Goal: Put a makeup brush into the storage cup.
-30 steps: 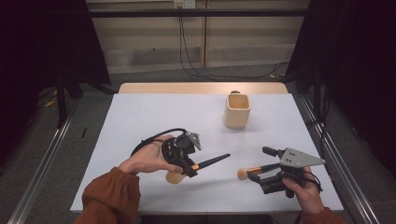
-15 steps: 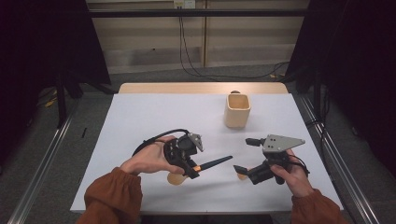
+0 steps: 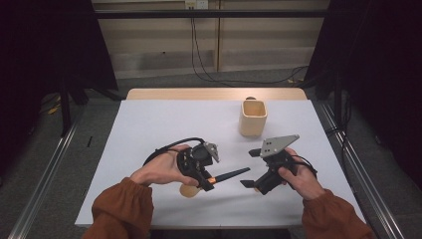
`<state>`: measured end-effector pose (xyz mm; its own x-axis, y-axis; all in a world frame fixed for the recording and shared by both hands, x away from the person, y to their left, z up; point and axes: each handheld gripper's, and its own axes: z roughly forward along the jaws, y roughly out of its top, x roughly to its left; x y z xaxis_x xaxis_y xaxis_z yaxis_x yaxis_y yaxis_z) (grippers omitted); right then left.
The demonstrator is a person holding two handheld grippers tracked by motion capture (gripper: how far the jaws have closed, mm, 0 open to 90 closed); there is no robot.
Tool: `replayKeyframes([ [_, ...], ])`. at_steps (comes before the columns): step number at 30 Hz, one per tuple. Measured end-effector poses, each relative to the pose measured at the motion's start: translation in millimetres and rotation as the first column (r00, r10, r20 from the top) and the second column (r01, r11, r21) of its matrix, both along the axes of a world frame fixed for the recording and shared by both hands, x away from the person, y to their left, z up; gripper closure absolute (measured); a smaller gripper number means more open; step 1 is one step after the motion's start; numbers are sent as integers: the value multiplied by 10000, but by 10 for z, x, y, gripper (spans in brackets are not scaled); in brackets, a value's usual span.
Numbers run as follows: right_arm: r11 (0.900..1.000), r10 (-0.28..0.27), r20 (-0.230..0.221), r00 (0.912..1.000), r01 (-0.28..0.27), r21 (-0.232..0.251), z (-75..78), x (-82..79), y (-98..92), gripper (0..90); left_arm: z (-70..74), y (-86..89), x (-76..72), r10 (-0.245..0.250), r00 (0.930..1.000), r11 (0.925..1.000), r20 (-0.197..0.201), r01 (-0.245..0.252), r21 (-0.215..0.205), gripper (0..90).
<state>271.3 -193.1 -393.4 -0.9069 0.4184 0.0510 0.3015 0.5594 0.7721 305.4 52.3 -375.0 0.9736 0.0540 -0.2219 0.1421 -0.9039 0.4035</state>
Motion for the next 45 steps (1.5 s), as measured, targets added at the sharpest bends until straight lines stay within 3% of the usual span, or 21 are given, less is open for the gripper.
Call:
replayKeyframes([
  [5,9947,650,-721,9953,-704,-751,24,77,89,18,42,-24,-3,-90,10000,10000,-21,90,5,666],
  [9,9817,1151,-1279,9851,-1324,-1369,4,119,174,19,49,-42,-8,-243,9997,9995,15,242,193,666],
  [14,9619,1431,-1701,9750,-1775,-2081,-28,157,270,30,28,-54,-16,-304,9995,9992,13,304,256,666],
  [22,9145,1950,-2407,9508,-2649,-3056,-28,219,394,33,-5,-78,-32,-385,9993,9988,7,384,312,666],
  [29,8928,1920,-2625,9456,-2793,-3534,-21,270,504,37,-15,-57,-29,-347,9994,9988,-8,347,337,666],
  [32,8900,2038,-2469,9474,-2844,-3564,-33,308,544,58,-21,-52,-27,-328,9995,9989,4,327,333,666],
  [36,8877,2268,-2460,9424,-3039,-3457,-24,314,584,143,-28,-49,-18,-257,9997,9992,18,257,291,666],
  [41,8824,2596,-2662,9283,-3401,-3253,-20,318,628,244,-45,-48,-24,-234,9997,9995,31,233,235,666],
  [42,8863,2568,-2540,9325,-3320,-3228,-19,320,629,238,-47,-42,-24,-228,9997,9996,10,227,184,666],
  [45,8913,2542,-2686,9291,-3329,-3079,-8,315,627,298,-49,-32,-16,-293,9996,9994,57,292,183,666],
])
